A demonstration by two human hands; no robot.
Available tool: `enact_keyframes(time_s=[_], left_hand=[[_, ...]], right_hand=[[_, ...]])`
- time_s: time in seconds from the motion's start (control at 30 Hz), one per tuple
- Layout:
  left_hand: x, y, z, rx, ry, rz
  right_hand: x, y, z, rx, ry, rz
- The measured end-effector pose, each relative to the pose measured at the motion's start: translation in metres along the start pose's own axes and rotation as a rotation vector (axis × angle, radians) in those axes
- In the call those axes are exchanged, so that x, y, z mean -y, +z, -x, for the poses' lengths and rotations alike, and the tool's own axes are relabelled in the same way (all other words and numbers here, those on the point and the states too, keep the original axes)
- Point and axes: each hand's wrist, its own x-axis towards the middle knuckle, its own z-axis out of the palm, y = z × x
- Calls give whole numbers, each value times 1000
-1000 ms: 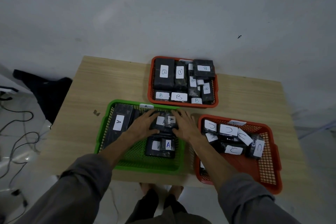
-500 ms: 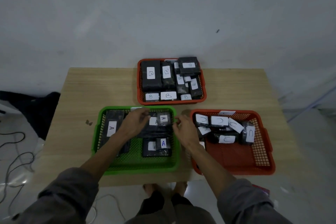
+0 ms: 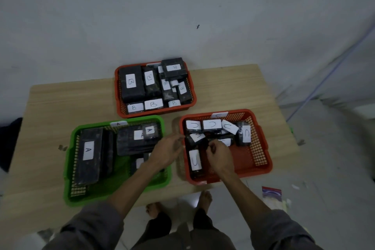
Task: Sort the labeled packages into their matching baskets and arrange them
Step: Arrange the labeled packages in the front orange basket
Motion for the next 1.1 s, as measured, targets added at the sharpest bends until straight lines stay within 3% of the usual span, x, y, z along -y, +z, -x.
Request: enact_keyframes(time_s=[0.17,0.37,0.47,0.7,0.83,0.93,1.1], left_hand=[[-28,37,-18,22,-4,-161],[-53,75,-27,15,-21,-228],[-56,80,-26,-19,-103,-138],[-50,76,-25,-91,-197,-182],[-53,83,-33,-91,-210,-158],[-55,92,-36,-81,-211,-131],[-53,94,-41,-85,-217,-148]], right_hand=[[-53,-27,-9,94,-26,234],[-72,-39,-37,201,-302,550],[-75,-37,-51,213,-412,619],[-84,-51,-67,326,-615,550],[-91,-55,-53,521,-741,563],[-94,-54,-49,639,-691,559],[-94,-53,-52,696,-601,468]])
